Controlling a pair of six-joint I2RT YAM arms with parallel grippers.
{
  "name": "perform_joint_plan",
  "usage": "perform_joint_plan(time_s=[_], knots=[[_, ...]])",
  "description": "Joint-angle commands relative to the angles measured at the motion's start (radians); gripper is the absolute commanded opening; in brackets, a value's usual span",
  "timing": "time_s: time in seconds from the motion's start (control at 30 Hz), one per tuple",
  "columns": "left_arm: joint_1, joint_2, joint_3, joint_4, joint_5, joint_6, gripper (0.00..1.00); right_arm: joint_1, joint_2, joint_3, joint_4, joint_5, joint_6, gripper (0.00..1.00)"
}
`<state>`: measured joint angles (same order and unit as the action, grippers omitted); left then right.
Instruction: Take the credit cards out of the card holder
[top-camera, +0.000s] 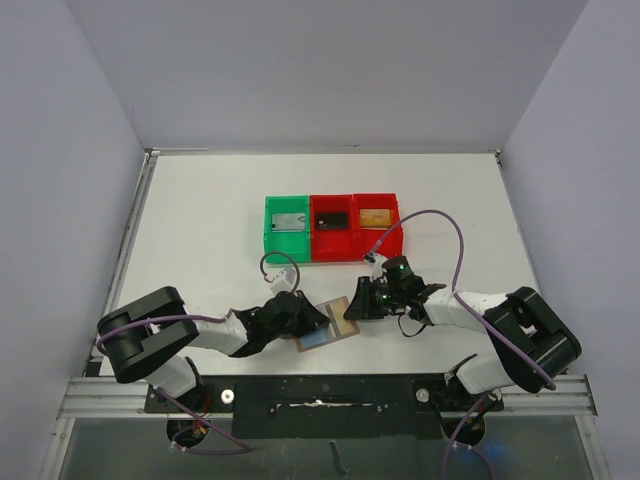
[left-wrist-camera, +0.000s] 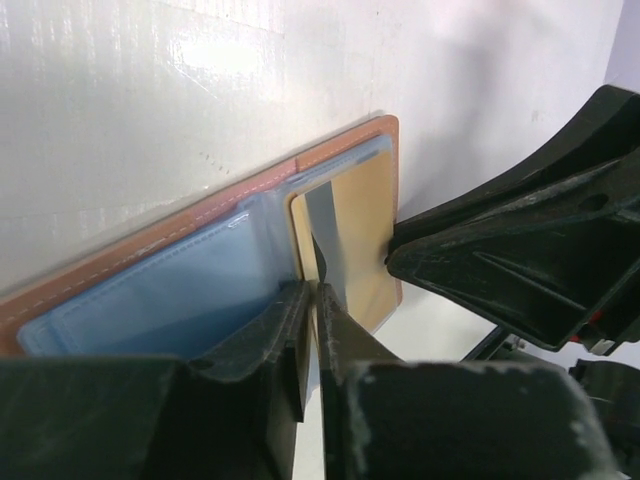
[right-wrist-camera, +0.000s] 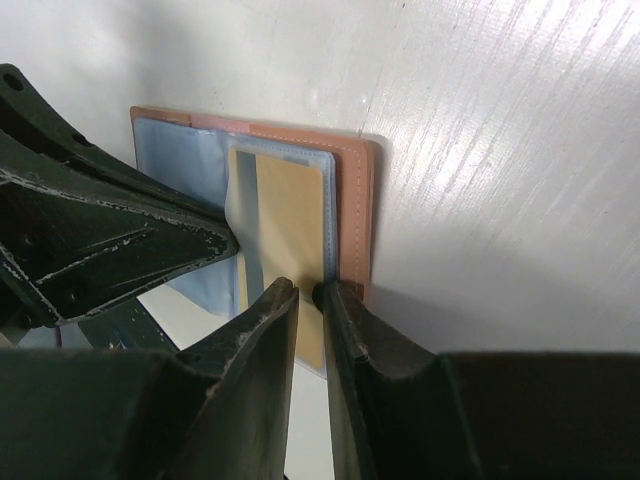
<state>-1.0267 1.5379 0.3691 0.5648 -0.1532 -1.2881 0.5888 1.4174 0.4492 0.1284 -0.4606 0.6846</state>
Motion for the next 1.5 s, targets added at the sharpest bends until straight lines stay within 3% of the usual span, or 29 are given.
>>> perform_joint_plan(time_s=[0.0, 0.83, 0.93, 1.1, 1.27, 1.47], knots=[[-0.011, 0.027, 0.042, 0.064, 0.04, 0.017, 0.02, 0.012, 0.017, -0.004, -0.053, 0.016, -0.026, 0.2], [-0.01, -0.096, 0.008, -0.077, -0.016, 0.033, 0.0, 0.009, 0.01, 0.007, -0.08, 0.048, -0.025, 0.21], [-0.01, -0.072, 0.023, -0.073, -0.005, 0.034, 0.11, 0.009, 0.013, 0.008, -0.078, 0.045, -0.025, 0.21], [-0.014, -0.023, 0.04, -0.055, -0.005, 0.016, 0.2, 0.009, 0.017, 0.009, -0.078, 0.037, -0.025, 0.21], [-0.017, 0.013, 0.058, -0.049, -0.011, 0.0, 0.25, 0.01, 0.02, 0.008, -0.076, 0.025, -0.027, 0.21], [-0.018, 0.033, 0.071, -0.018, -0.006, 0.001, 0.25, 0.015, 0.028, 0.0, -0.059, -0.015, -0.033, 0.21]])
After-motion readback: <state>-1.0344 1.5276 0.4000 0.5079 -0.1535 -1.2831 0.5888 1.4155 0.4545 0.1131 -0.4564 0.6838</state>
